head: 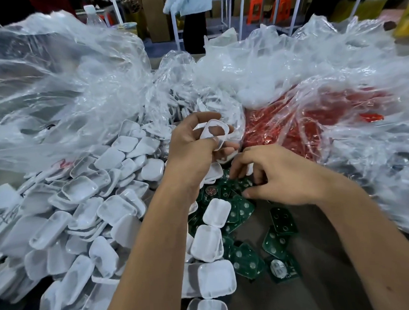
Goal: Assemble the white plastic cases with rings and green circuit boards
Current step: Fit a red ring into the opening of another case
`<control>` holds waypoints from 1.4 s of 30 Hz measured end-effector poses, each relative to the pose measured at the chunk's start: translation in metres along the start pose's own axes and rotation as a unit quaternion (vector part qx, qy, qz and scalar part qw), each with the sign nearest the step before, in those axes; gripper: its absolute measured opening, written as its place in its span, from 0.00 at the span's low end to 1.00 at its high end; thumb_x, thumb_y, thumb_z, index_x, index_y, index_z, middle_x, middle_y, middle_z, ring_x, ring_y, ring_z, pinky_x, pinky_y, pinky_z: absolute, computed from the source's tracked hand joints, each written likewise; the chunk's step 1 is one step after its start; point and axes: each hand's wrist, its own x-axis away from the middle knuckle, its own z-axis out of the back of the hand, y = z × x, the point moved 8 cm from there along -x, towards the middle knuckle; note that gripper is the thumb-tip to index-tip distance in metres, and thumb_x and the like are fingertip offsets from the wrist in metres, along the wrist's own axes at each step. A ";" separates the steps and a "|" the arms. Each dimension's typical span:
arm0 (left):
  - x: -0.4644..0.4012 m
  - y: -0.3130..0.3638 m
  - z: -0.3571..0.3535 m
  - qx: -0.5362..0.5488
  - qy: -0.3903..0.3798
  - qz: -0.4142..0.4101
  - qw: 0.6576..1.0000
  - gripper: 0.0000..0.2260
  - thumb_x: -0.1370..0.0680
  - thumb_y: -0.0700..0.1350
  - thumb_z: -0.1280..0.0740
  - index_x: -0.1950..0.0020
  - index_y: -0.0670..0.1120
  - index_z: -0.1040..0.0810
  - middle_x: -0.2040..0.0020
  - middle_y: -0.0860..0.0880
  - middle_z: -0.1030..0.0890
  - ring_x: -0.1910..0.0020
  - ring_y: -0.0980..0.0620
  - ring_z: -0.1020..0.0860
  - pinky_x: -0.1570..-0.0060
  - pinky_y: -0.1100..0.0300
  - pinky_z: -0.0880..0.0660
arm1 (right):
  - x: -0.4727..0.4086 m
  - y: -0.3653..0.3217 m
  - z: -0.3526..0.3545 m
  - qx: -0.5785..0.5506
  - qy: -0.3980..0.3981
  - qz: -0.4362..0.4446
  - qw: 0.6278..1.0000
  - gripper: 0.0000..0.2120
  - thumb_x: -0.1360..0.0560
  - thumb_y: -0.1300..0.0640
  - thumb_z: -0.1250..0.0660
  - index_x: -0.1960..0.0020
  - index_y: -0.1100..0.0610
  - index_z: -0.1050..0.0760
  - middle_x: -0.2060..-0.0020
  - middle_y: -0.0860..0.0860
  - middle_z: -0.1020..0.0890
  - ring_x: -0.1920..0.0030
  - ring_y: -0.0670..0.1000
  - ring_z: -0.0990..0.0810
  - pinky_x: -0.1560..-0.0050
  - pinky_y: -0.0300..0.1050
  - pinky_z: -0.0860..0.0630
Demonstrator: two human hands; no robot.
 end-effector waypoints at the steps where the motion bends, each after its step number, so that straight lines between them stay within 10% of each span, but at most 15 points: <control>1: 0.001 0.000 -0.002 0.005 -0.002 -0.001 1.000 0.17 0.21 0.24 0.39 0.39 0.40 0.21 0.51 0.41 0.13 0.60 0.44 0.13 0.59 0.59 0.18 | 0.000 -0.003 0.002 -0.004 0.006 0.004 1.000 0.15 0.28 0.56 0.20 0.47 0.44 0.19 0.59 0.25 0.22 0.59 0.31 0.22 0.61 0.23 0.30; 11: 0.008 0.002 -0.021 0.051 -0.022 -0.026 0.998 0.18 0.20 0.24 0.39 0.38 0.42 0.20 0.44 0.33 0.17 0.54 0.40 0.13 0.54 0.56 0.16 | 0.015 -0.012 0.029 0.009 0.074 -0.029 0.997 0.05 0.26 0.54 0.21 0.51 0.48 0.15 0.68 0.36 0.20 0.62 0.31 0.21 0.62 0.24 0.29; 15: 0.014 0.005 -0.039 0.055 -0.067 -0.019 0.996 0.18 0.21 0.24 0.39 0.38 0.40 0.21 0.47 0.36 0.15 0.55 0.39 0.13 0.53 0.54 0.16 | 0.057 -0.015 0.094 0.035 0.212 -0.059 0.975 0.05 0.30 0.41 0.28 0.57 0.41 0.19 0.64 0.36 0.16 0.61 0.31 0.18 0.68 0.23 0.27; 19: 0.038 0.005 -0.119 0.047 -0.209 -0.002 0.977 0.15 0.21 0.25 0.36 0.39 0.38 0.21 0.47 0.37 0.15 0.61 0.41 0.13 0.58 0.54 0.15 | 0.136 0.031 0.156 0.059 0.358 -0.226 0.904 0.11 0.35 0.30 0.31 0.57 0.34 0.19 0.66 0.44 0.16 0.64 0.51 0.15 0.57 0.54 0.15; 21: 0.047 0.002 -0.160 0.024 -0.226 -0.010 0.974 0.13 0.21 0.26 0.36 0.42 0.39 0.22 0.46 0.36 0.16 0.64 0.42 0.15 0.59 0.52 0.15 | 0.160 0.065 0.158 0.092 0.309 -0.321 0.890 0.05 0.33 0.39 0.25 0.61 0.29 0.19 0.65 0.47 0.15 0.60 0.57 0.15 0.49 0.59 0.16; 24: 0.056 0.007 -0.207 -0.080 -0.216 -0.105 0.967 0.15 0.23 0.27 0.37 0.44 0.42 0.20 0.49 0.46 0.18 0.59 0.42 0.14 0.55 0.46 0.15 | 0.183 0.094 0.153 0.125 0.217 -0.403 0.880 0.26 0.29 0.57 0.19 0.68 0.26 0.21 0.72 0.41 0.18 0.64 0.50 0.18 0.60 0.44 0.22; 30: 0.058 -0.012 -0.241 -0.266 -0.216 -0.138 0.929 0.16 0.25 0.31 0.36 0.42 0.46 0.19 0.51 0.49 0.19 0.55 0.52 0.22 0.59 0.60 0.23 | 0.178 0.096 0.127 0.161 0.126 -0.417 0.886 0.17 0.27 0.58 0.25 0.68 0.41 0.23 0.63 0.50 0.16 0.62 0.52 0.19 0.62 0.46 0.25; 34: 0.051 -0.032 -0.229 -0.139 -0.238 0.011 0.961 0.16 0.21 0.27 0.39 0.42 0.43 0.19 0.46 0.36 0.18 0.57 0.35 0.15 0.57 0.45 0.15 | 0.175 0.094 0.127 0.153 0.144 -0.401 0.892 0.12 0.26 0.58 0.24 0.64 0.44 0.19 0.63 0.49 0.16 0.62 0.51 0.18 0.63 0.44 0.25; 42: 0.056 -0.032 -0.212 -0.018 -0.249 0.079 0.965 0.17 0.20 0.24 0.41 0.39 0.38 0.20 0.47 0.34 0.17 0.66 0.48 0.15 0.64 0.59 0.17 | 0.181 0.083 0.133 0.115 0.243 -0.402 0.875 0.18 0.22 0.62 0.32 0.63 0.42 0.18 0.58 0.51 0.15 0.59 0.53 0.20 0.57 0.42 0.28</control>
